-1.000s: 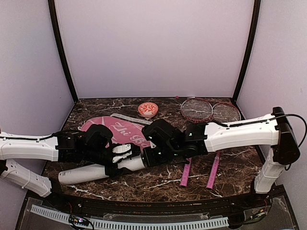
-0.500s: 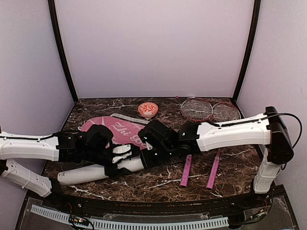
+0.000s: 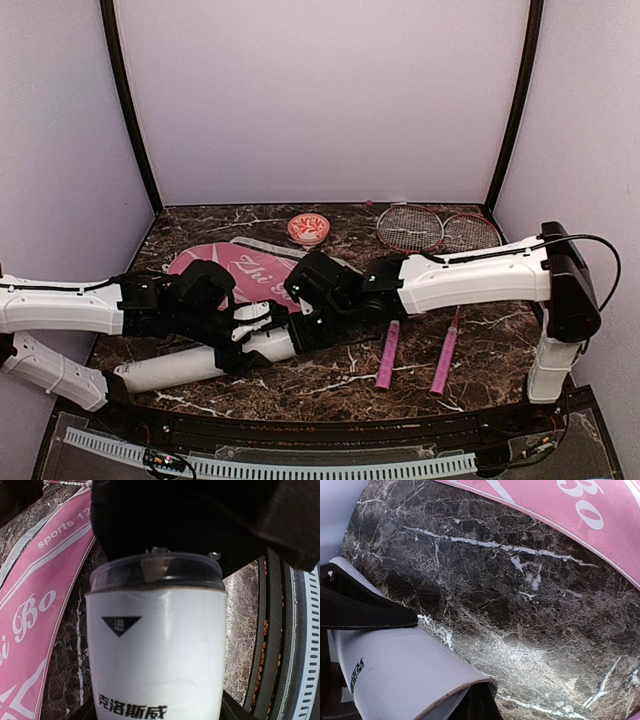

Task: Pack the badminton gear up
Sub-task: Press the tube cap onto the shuttle tube.

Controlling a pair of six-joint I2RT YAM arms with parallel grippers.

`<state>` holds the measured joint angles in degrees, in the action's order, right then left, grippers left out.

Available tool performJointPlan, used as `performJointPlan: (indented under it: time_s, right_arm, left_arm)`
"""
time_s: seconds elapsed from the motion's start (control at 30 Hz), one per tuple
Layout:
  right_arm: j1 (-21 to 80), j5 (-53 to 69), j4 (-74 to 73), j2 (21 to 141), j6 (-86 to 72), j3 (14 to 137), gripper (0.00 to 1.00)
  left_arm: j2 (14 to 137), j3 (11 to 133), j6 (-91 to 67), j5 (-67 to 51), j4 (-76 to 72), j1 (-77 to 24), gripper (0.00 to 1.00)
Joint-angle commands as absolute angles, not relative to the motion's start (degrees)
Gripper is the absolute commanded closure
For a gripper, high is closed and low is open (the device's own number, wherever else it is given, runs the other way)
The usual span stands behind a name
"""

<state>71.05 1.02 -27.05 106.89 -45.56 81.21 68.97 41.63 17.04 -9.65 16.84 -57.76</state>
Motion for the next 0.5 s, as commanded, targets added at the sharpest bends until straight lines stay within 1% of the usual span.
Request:
performJointPlan:
  time_s: [0.0,0.27,0.47]
  right_arm:
    - [74.09,7.03,-11.33,110.87,-44.56,86.69,0.98]
    - [73.79,5.34,-10.37,109.03,-45.58,84.62,0.99]
    - [72.76,2.04,-13.55,103.62,-45.68,80.38,0.93]
  left_arm:
    - [70.10,44.04,15.59,-14.88,0.77,-59.33,0.36]
    - [70.40,43.85,15.91,-15.14,0.97,-59.32,0.37]
    - [70.19,43.90,17.67,-12.63,2.81,-59.33,0.37]
